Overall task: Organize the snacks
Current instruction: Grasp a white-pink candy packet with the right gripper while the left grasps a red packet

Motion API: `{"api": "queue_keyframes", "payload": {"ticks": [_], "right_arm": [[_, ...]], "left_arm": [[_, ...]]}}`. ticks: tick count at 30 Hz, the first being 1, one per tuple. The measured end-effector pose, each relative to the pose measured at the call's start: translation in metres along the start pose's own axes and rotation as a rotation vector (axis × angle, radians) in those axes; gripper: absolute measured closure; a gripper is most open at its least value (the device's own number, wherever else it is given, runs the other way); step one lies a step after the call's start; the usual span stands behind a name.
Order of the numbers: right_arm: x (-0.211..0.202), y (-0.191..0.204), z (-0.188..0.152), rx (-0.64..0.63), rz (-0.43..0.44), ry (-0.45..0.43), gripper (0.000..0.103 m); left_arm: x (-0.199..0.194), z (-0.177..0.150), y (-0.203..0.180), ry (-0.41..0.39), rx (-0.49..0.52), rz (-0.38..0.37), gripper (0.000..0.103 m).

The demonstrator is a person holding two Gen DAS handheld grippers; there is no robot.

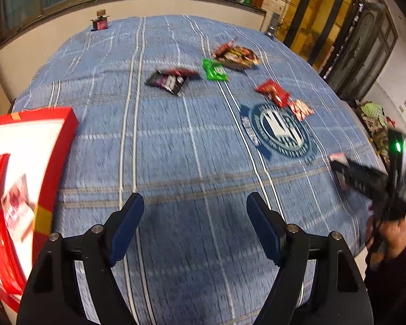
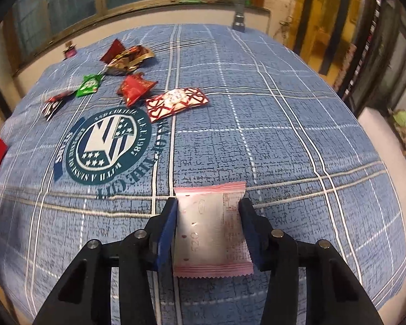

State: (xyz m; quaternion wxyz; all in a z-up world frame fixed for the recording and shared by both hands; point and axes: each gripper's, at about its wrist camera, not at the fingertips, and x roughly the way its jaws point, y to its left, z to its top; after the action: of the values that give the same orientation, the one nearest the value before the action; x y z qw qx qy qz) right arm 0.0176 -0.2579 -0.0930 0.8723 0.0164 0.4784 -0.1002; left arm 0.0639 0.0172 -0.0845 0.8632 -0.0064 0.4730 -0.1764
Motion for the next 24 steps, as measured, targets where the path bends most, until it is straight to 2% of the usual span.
{"api": "queue_keyframes", "payload": {"ticks": [2,7,13,15,17,20,24], "right_arm": [[-0.001,-0.007,-0.002,-0.009,0.023,-0.002,0.057],[0.0,-0.042,-0.002,0.04,0.004,-0.024,0.057],[0.011,-0.054,0.011,0.059,0.006,-0.051,0.056],[0.013,-0.055,0.013,0.057,0.011,-0.056,0.056],[0.014,-0.057,0.014,0.056,0.027,-0.058,0.056],[0.014,-0.06,0.014,0.065,0.058,-0.064,0.054],[0.013,-0.062,0.013,0.068,0.099,-0.071,0.053]], "left_arm": [[0.003,0.011,-0.002,0.004,0.003,-0.011,0.025],[0.019,0.048,-0.031,0.02,0.022,-0.045,0.025],[0.075,0.111,-0.074,0.155,-0.131,-0.065,0.025],[0.101,0.127,-0.087,0.233,-0.198,-0.038,0.025],[0.118,0.137,-0.096,0.26,-0.246,-0.022,0.025],[0.14,0.151,-0.113,0.256,-0.261,0.05,0.025],[0.157,0.163,-0.13,0.244,-0.285,0.061,0.025]]}}
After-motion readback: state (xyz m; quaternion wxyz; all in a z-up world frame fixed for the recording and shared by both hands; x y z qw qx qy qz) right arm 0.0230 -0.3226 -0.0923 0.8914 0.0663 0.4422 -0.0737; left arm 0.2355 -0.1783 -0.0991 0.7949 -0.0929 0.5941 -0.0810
